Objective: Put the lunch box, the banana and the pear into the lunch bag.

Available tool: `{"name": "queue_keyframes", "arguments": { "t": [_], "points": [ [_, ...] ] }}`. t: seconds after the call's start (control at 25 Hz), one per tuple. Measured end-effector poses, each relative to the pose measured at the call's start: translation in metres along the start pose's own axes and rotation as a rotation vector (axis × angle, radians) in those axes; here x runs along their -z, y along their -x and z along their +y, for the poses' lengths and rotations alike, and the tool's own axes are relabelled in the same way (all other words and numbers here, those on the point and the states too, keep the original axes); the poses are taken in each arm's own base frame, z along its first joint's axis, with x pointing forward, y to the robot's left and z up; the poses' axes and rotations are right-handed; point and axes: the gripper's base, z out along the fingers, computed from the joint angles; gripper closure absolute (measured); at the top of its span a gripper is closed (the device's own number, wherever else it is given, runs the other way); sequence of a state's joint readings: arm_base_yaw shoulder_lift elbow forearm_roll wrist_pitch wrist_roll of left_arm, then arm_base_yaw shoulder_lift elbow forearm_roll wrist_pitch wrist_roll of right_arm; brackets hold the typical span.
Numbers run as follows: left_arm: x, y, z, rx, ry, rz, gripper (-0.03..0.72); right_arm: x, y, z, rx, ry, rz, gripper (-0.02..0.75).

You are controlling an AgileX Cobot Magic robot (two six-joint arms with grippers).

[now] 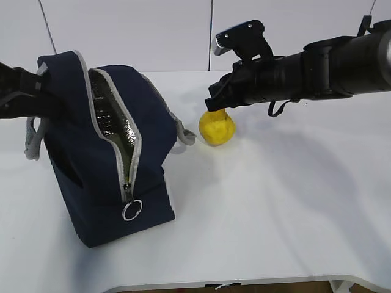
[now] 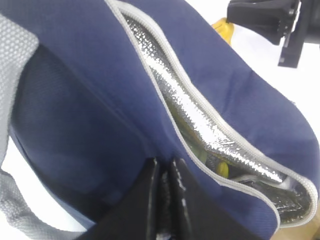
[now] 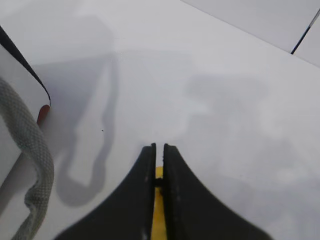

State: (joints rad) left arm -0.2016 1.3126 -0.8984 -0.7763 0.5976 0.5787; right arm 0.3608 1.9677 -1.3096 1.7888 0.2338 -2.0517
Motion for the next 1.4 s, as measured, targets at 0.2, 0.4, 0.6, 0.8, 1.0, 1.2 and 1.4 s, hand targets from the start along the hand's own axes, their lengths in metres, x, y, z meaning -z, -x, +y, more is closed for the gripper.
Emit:
{"name": "queue_keyframes", "arguments": {
  "t": [0.2,0.4,0.6,0.8,1.0,1.2,1.4],
  "points": [
    [0.0,0.0,0.0,0.0,-0.001,0.001,0.69,0.003,0.003,0.0,0.0,-0.002,-0.009,0.72],
    [0.0,0.0,0.0,0.0,-0.001,0.001,0.69,0.003,0.004,0.0,0.001,-0.003,-0.011,0.72],
    [0.0,0.0,0.0,0.0,-0.001,0.001,0.69,0.017,0.018,-0.002,-0.002,-0.026,-0.044,0.72],
    [0.0,0.0,0.0,0.0,-0.001,0.001,0.69,0.032,0.033,-0.003,-0.004,-0.042,-0.086,0.72],
    [0.0,0.0,0.0,0.0,-0.001,0.001,0.69,0.046,0.046,-0.003,-0.039,-0.049,-0.126,0.72],
    [0.0,0.0,0.0,0.003,-0.003,0.0,0.69,0.062,0.058,-0.001,-0.068,-0.039,-0.172,0.72],
    [0.0,0.0,0.0,0.006,-0.005,-0.001,0.69,0.078,0.068,0.005,-0.053,-0.001,-0.216,0.72]
  ]
}}
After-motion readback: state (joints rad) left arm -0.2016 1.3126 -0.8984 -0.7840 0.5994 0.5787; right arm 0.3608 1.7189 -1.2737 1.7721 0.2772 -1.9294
